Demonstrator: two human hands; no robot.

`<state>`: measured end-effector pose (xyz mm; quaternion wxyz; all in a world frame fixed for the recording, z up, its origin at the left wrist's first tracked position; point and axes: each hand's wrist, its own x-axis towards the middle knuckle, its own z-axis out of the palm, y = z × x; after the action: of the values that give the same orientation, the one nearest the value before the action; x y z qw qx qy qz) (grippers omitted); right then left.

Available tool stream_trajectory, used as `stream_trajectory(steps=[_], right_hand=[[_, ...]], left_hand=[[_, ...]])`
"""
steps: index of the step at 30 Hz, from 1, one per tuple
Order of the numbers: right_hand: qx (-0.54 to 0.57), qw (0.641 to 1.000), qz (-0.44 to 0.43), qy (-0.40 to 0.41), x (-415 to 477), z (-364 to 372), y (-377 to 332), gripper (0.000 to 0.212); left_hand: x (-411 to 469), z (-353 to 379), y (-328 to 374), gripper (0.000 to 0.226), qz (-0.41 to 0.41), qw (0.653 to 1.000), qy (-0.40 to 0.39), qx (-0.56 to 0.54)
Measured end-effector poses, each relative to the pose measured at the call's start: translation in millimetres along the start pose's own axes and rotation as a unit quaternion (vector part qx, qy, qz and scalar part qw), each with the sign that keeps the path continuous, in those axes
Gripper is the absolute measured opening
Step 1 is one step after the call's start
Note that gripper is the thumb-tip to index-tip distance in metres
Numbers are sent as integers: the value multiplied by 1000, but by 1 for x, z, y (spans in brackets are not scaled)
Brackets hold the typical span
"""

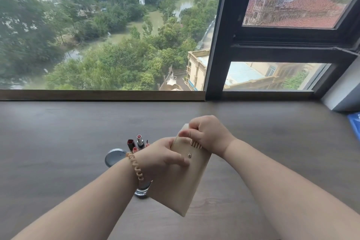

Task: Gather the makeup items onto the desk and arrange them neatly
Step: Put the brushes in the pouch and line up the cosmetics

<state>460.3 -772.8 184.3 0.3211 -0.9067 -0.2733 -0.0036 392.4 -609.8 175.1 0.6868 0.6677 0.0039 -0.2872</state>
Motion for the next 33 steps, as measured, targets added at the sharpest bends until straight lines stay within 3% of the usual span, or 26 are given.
stream_trajectory(steps=[6,10,11,14,18,21,24,26,29,31,33], right_hand=[[22,999,12,41,13,-24,2,53],[28,998,48,24,8,-19,6,96],[27,998,50,28,7,-15,7,97],[9,996,49,69,6,-10,8,70],[71,987,106,100,7,-15,11,82],[159,955,175,181,-5,-11,21,73],[143,913,266,273,-27,7,40,43],[214,891,333,221,-43,24,48,35],[408,832,372,54,-62,44,46,26],[442,821,361,21,-72,52,48,23],[423,831,359,36,-77,54,52,40]], left_hand=[[-1,-3,-5,36,12,1000,-16,-21],[0,-2,-4,37,19,1000,-9,-18],[1,-1,-4,36,20,1000,-12,-21],[1,2,-4,34,16,999,-33,-27],[1,5,-11,34,4,999,-41,-36],[6,6,-20,40,-7,998,-17,-66],[15,10,-30,40,-17,994,15,-104],[21,13,-38,33,-20,992,38,-121],[34,17,-53,30,-28,988,58,-138],[41,23,-64,25,-41,986,63,-147],[45,26,-74,23,-61,987,77,-127]])
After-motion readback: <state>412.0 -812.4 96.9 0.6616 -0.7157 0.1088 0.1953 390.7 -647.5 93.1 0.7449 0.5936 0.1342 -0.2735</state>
